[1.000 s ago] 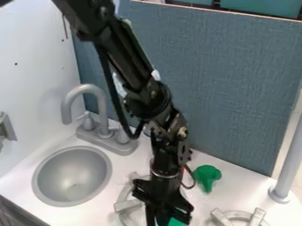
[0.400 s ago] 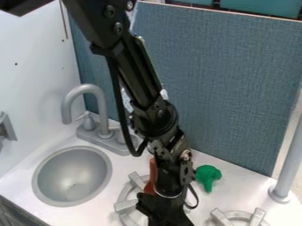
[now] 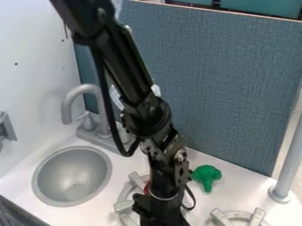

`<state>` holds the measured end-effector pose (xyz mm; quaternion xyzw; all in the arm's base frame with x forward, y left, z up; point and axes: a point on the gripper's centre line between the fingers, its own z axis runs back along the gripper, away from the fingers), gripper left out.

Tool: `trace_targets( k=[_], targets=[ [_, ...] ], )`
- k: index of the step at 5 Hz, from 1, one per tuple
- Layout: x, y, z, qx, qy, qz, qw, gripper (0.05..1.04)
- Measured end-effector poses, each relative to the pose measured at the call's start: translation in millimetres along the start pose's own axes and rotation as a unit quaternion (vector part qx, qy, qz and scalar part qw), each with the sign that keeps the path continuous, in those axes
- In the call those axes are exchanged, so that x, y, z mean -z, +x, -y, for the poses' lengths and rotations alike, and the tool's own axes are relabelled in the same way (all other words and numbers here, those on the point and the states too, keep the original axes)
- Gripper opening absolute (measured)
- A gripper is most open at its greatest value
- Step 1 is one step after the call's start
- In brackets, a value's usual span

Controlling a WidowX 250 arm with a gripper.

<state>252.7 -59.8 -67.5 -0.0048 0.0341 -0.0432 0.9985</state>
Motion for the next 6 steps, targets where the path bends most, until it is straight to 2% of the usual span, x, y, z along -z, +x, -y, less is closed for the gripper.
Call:
trace_targets(
  k=[1, 2, 3, 4, 6],
  targets=[
    [-38.4, 10.8, 2.4, -0.002, -0.009, 0.059, 0.9982, 0.902],
    [-85.8, 8.1, -0.1, -0.023, -0.002, 0.081, 0.9965, 1.005],
    [-132.1, 6.6, -1.1, -0.029, 0.0, 0.099, 0.9947, 1.001],
    [-138.6, 6.4, -1.2, -0.029, 0.0, 0.105, 0.9941, 1.001],
    [-138.6, 6.5, -1.6, -0.03, 0.0, 0.105, 0.9941, 1.001]
  ],
)
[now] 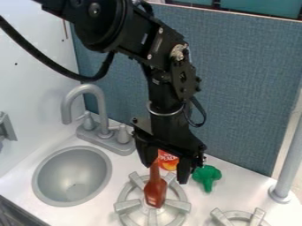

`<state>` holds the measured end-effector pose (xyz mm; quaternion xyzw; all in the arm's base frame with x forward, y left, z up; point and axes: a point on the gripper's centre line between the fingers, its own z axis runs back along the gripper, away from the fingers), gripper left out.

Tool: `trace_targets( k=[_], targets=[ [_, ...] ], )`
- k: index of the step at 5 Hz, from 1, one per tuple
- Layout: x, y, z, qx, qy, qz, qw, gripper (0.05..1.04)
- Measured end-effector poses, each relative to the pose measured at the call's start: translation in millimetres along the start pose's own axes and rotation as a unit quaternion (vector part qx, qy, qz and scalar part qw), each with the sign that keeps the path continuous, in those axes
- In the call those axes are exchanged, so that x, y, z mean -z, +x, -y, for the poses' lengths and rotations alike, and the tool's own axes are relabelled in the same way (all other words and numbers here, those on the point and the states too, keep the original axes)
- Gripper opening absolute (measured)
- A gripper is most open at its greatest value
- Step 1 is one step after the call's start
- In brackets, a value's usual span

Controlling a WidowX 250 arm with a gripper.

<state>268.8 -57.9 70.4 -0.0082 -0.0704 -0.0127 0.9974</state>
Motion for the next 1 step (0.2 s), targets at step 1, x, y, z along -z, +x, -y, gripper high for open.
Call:
trace_targets(
  k=[1],
  targets=[
    [0.0, -0.3, 0.4, 0.001, 0.0, -0.001, 1.0, 1.001]
  ],
)
